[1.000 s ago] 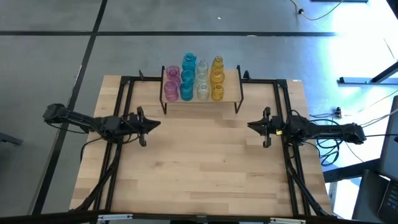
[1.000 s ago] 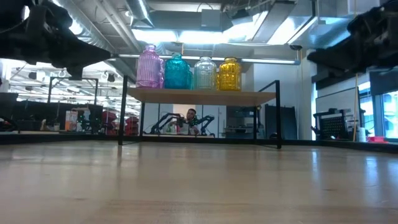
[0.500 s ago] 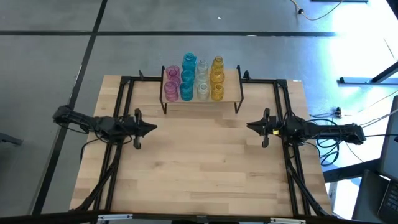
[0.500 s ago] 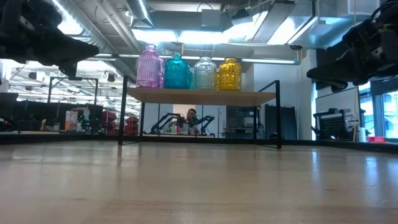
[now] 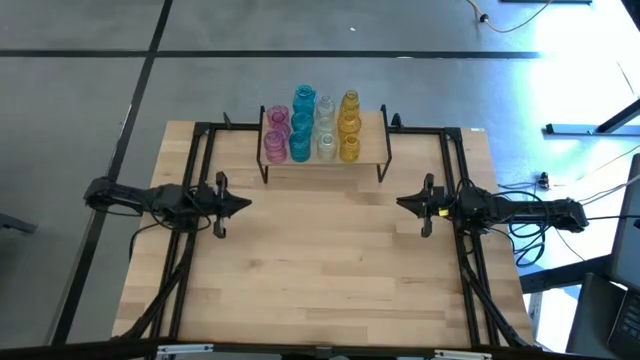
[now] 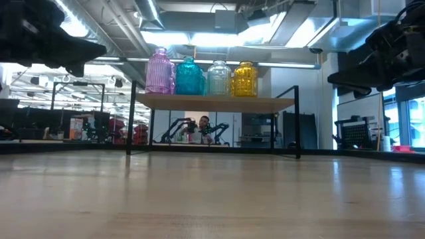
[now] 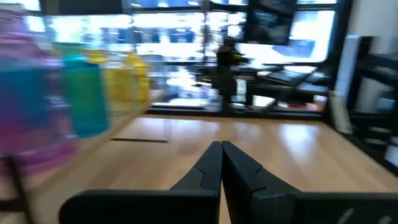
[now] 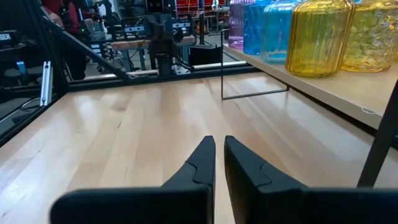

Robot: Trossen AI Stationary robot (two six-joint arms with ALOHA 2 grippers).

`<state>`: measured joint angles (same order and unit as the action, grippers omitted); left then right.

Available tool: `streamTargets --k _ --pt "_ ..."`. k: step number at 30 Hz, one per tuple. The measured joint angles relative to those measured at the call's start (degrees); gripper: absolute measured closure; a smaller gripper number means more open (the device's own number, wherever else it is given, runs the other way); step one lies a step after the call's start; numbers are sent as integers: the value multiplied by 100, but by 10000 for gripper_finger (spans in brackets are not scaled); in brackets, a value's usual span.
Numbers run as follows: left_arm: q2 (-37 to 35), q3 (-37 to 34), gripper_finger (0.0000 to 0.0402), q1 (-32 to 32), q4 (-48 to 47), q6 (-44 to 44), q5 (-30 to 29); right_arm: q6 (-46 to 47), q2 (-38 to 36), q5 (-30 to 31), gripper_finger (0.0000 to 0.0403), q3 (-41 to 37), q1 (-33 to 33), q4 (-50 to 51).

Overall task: Sort vases onto shelf
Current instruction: Return to Home Position

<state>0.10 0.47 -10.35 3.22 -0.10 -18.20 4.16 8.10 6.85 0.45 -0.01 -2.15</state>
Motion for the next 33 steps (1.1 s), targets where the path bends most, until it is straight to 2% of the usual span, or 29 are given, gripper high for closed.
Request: streamTargets --k 4,12,33 --pt "0 0 401 305 -40 -81 396 0 0 0 382 0 0 5" --pt "50 0 401 894 -52 -116 479 2 0 0 382 0 0 7" --pt "96 0 401 953 -59 -85 481 2 0 0 381 2 0 11"
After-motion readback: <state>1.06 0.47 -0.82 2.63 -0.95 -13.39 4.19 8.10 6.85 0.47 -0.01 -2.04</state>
